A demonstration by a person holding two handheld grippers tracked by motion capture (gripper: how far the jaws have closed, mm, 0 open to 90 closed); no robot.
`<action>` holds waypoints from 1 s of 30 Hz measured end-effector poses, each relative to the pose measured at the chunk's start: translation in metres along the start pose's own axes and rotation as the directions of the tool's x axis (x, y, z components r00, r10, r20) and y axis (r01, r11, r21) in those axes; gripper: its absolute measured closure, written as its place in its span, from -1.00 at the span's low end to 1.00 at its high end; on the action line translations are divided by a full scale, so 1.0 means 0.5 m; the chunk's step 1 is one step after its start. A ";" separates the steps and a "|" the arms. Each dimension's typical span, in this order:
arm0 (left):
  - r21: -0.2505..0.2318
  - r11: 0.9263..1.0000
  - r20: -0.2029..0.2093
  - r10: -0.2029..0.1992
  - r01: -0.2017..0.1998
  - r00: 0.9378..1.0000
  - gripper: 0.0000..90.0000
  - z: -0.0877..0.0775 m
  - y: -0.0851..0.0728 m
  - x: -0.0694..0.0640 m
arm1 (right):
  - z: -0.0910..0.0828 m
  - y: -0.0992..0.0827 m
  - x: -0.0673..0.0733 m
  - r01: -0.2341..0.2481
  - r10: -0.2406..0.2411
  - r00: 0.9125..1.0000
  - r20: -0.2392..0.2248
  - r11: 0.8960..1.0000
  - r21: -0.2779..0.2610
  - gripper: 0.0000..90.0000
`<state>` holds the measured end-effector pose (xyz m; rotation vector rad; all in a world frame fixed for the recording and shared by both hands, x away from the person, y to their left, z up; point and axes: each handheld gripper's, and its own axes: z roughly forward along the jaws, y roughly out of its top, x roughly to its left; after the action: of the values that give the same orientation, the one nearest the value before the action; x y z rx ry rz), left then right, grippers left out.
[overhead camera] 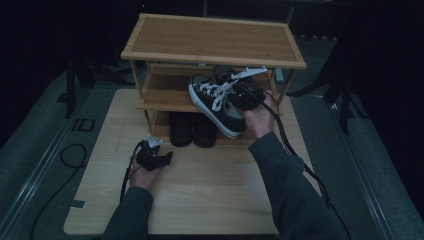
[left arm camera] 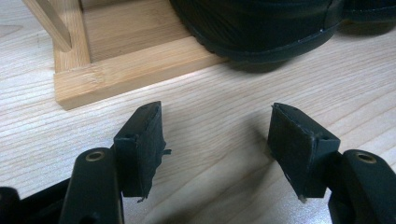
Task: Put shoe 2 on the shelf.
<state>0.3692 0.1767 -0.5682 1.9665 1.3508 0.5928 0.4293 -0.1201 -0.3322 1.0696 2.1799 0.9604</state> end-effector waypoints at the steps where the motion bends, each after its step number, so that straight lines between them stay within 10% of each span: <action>1: 0.001 1.000 -0.001 0.000 0.000 1.000 -0.20 0.000 0.000 0.000 | 0.001 0.001 0.002 -0.004 0.004 1.000 0.006 1.000 -0.001 0.90; 14: 0.000 1.000 0.000 0.000 0.000 1.000 -0.20 0.000 0.000 0.000 | -0.002 0.017 0.001 0.021 -0.023 0.999 0.045 0.999 0.035 0.48; 30: 0.000 1.000 0.000 0.000 0.000 1.000 -0.20 0.000 0.000 0.000 | -0.042 0.031 -0.028 0.034 -0.032 0.998 -0.061 0.999 0.032 0.32</action>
<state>0.3689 0.1766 -0.5682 1.9666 1.3513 0.5926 0.4294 -0.1327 -0.3055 1.0289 2.2631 0.9566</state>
